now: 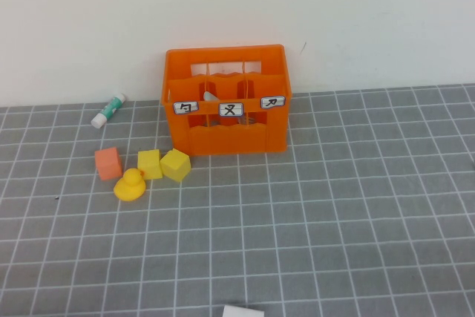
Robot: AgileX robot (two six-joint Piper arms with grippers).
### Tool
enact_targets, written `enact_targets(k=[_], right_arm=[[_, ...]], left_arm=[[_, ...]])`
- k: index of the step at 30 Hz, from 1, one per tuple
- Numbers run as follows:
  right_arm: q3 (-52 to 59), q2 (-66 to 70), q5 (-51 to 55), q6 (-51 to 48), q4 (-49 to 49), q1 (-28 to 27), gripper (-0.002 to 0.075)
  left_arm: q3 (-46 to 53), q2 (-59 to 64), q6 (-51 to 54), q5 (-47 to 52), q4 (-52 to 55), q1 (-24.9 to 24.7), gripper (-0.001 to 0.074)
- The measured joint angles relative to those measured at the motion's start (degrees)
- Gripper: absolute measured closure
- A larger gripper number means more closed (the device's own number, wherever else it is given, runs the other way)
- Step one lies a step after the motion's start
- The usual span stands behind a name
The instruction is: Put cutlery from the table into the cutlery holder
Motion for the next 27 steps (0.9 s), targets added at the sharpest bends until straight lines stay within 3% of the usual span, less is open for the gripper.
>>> enact_targets(k=[7,27], right_arm=[[0.0,-0.43,10.08,6.12,-2.94,-0.23,0.0729],[0.0,-0.52,10.49,6.44,-2.94,-0.23,0.0729]], left_arm=[[0.0,0.0,0.0,0.0,0.0,0.0,0.0736],[0.0,0.0,0.0,0.0,0.0,0.0,0.0736]])
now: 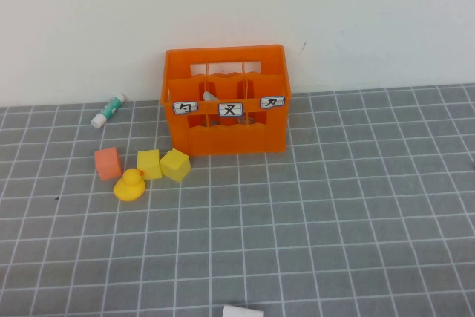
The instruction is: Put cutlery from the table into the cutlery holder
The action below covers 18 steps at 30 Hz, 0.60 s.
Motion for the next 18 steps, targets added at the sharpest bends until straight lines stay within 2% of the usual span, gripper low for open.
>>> enact_targets(k=[18], right_arm=[[-0.1,0.0,0.35,0.0,0.0,0.0,0.0729]], left_arm=[[0.0,0.0,0.0,0.0,0.0,0.0,0.0736]])
